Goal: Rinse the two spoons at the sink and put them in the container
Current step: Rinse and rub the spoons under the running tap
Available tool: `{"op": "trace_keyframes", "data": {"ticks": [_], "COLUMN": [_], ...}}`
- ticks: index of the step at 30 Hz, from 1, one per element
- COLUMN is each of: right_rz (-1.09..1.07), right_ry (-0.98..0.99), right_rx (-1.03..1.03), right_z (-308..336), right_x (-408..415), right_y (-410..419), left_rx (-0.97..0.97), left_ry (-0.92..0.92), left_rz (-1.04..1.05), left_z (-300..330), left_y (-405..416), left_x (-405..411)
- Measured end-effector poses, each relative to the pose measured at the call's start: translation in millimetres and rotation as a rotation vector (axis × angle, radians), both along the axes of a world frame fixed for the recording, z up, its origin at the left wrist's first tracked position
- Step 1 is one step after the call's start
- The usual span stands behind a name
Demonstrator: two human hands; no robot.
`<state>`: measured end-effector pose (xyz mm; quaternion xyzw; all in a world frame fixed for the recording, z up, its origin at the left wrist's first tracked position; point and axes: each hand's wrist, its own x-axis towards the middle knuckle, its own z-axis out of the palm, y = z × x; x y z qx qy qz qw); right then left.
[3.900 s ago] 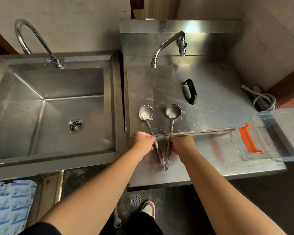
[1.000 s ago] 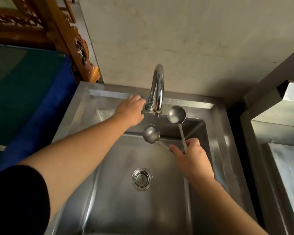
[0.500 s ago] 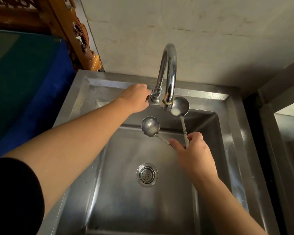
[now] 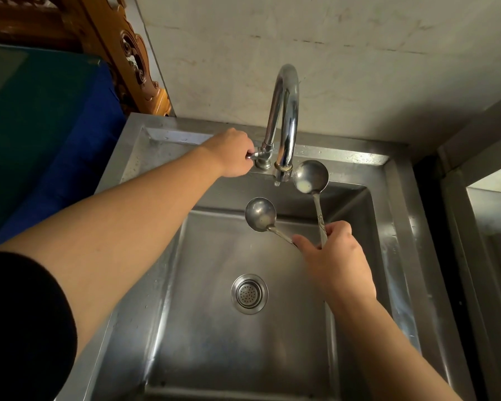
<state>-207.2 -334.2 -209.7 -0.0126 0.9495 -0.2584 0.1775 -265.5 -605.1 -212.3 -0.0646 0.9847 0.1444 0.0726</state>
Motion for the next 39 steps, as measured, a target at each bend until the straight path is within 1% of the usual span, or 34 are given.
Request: {"op": "trace_keyframes", "data": {"ticks": [7, 10, 13, 15, 16, 19, 20, 22, 24, 28, 33, 39], "right_rz": [0.002, -0.009, -0.011, -0.006, -0.006, -0.006, -0.006, -0.008, -0.008, -0.010, -0.036, -0.065], "right_ry": [0.021, 0.014, 0.010, 0.010, 0.008, -0.002, -0.006, -0.013, -0.022, -0.034, -0.027, -0.020], "right_rx": [0.008, 0.002, -0.003, -0.006, -0.007, -0.011, -0.011, -0.008, -0.004, 0.004, 0.005, -0.007], "right_z": [3, 4, 5, 6, 6, 8, 8, 10, 12, 16, 20, 18], "right_x": [0, -2, -4, -4, -5, -3, -2, -1, 0, 1, 0, -1], "right_y": [3, 4, 5, 5, 4, 2, 1, -1, -3, -6, -4, 0], "left_rx": [-0.011, 0.067, 0.223, 0.401, 0.518, 0.891, 0.963, 1.035, 1.066, 0.960, 0.906, 0.858], "left_ry": [-0.077, -0.056, 0.144, 0.267, 0.281, 0.204, 0.184, 0.158, 0.141, 0.190, 0.287, 0.298], "left_rz": [0.015, 0.110, 0.256, 0.376, 0.442, 0.606, 0.633, 0.641, 0.634, 0.610, 0.594, 0.608], "left_z": [8, 2, -4, -9, -12, -18, -20, -25, -32, -45, -51, -52], "left_y": [3, 11, 27, 40, 47, 66, 71, 79, 86, 96, 103, 104], "left_x": [-2, 6, 26, 45, 54, 78, 84, 93, 101, 105, 93, 81]}}
